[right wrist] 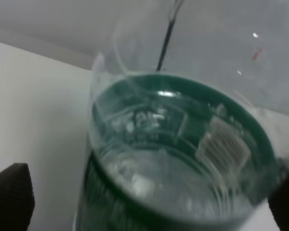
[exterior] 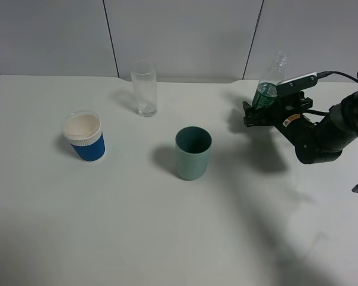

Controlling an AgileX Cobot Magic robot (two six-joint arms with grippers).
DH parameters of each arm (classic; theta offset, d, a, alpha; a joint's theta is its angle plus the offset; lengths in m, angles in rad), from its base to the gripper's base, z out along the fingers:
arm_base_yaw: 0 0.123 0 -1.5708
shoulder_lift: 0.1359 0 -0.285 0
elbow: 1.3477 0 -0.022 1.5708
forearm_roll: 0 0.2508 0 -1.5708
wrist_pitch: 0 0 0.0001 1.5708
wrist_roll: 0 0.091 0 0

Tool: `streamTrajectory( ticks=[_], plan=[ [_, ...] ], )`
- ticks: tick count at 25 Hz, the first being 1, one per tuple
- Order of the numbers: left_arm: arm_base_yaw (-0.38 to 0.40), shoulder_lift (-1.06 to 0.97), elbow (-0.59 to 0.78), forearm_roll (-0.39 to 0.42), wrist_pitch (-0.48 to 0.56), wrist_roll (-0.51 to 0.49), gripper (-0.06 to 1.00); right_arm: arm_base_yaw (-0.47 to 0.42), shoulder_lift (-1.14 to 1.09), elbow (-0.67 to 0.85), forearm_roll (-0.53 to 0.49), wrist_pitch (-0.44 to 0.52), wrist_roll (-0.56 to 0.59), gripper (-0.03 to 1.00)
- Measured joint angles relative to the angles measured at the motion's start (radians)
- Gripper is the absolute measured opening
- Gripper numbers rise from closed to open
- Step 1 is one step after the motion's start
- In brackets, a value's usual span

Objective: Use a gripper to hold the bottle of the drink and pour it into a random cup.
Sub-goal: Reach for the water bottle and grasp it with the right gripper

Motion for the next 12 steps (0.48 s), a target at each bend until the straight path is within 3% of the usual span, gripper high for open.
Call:
streamTrajectory(
  ticks=[8, 12],
  plan=[
    [0.0, 0.0, 0.0, 0.0, 0.0, 0.0, 0.99, 0.0, 0.032, -0.059, -0.019, 0.026, 0.0, 0.94],
    [0.0, 0.0, 0.0, 0.0, 0.0, 0.0, 0.99, 0.0, 0.037, -0.061, -0.019, 0.031, 0.0, 0.73]
  ],
)
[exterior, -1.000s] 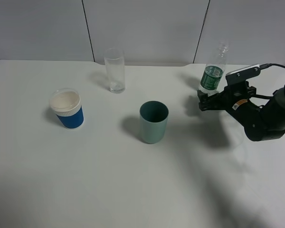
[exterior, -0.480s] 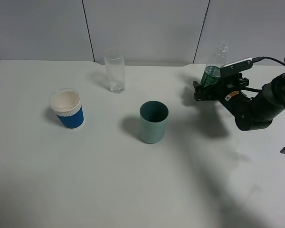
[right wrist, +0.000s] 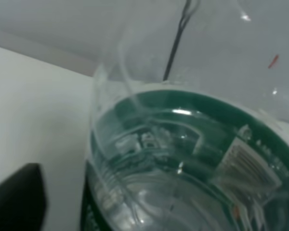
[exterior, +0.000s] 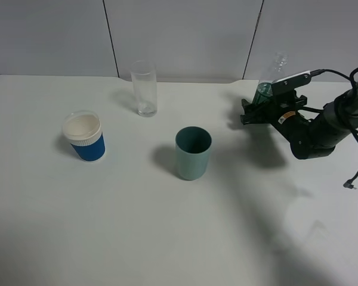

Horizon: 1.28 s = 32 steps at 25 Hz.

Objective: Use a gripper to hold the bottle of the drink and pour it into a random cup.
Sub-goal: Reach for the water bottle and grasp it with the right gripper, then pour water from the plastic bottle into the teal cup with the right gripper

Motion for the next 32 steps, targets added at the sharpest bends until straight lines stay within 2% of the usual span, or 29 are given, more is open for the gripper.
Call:
streamTrajectory(
  ticks=[2, 3, 6, 13, 23, 32],
  plan=[
    [0.0, 0.0, 0.0, 0.0, 0.0, 0.0, 0.99, 0.0, 0.002, 0.0, 0.0, 0.0, 0.004, 0.55],
    [0.0, 0.0, 0.0, 0.0, 0.0, 0.0, 0.99, 0.0, 0.002, -0.001, 0.0, 0.0, 0.006, 0.54],
    [0.0, 0.0, 0.0, 0.0, 0.0, 0.0, 0.99, 0.0, 0.002, -0.003, 0.016, 0.001, 0.006, 0.54],
    [0.0, 0.0, 0.0, 0.0, 0.0, 0.0, 0.99, 0.0, 0.002, -0.003, 0.136, 0.004, 0.006, 0.54],
    [0.0, 0.0, 0.0, 0.0, 0.0, 0.0, 0.99, 0.0, 0.001, -0.003, 0.138, 0.009, 0.006, 0.54],
    [0.0, 0.0, 0.0, 0.0, 0.0, 0.0, 0.99, 0.029, -0.054, -0.003, 0.131, 0.116, 0.006, 0.54]
  ],
)
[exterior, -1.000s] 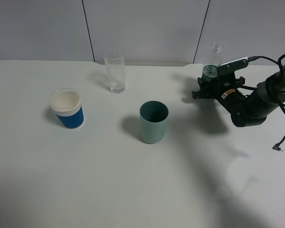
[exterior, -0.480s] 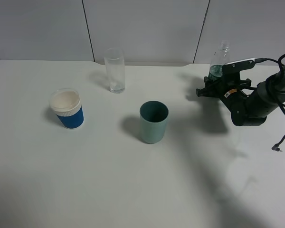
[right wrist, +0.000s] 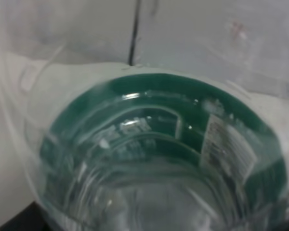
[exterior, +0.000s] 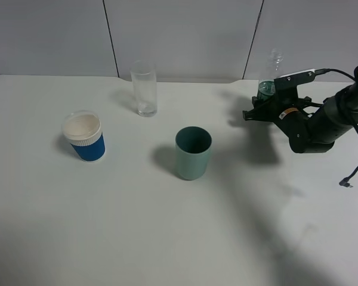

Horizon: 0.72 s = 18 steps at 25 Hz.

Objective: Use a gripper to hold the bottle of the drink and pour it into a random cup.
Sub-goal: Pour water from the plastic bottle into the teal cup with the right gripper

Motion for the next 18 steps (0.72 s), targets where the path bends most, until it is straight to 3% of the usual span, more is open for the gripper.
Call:
streamTrajectory(
  ticks=[18],
  plan=[
    [0.0, 0.0, 0.0, 0.0, 0.0, 0.0, 0.99, 0.122, -0.143, 0.002, 0.015, 0.163, -0.087, 0.54]
  ],
)
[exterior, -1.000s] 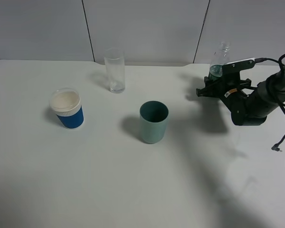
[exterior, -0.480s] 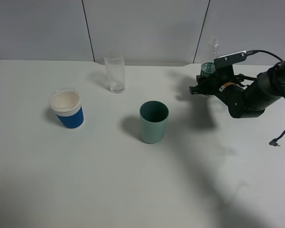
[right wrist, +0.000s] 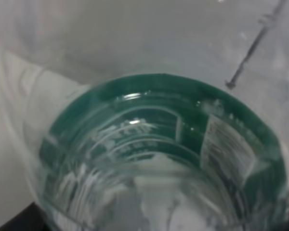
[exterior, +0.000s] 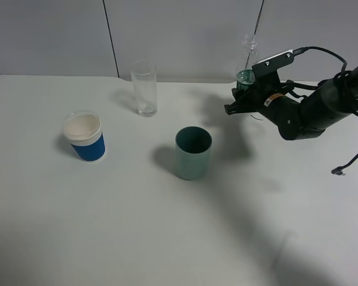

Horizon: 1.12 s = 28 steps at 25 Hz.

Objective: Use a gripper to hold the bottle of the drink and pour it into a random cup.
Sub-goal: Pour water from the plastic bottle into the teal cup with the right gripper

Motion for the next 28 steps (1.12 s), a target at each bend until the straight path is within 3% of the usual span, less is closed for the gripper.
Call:
streamTrajectory(
  ticks=[8, 21, 28],
  plan=[
    [0.0, 0.0, 0.0, 0.0, 0.0, 0.0, 0.99, 0.012, -0.076, 0.001, 0.039, 0.1, -0.006, 0.54],
    [0.0, 0.0, 0.0, 0.0, 0.0, 0.0, 0.99, 0.145, -0.101, 0.001, 0.038, 0.227, -0.099, 0.54],
    [0.0, 0.0, 0.0, 0.0, 0.0, 0.0, 0.99, 0.165, -0.132, 0.002, 0.038, 0.275, -0.11, 0.54]
  ],
)
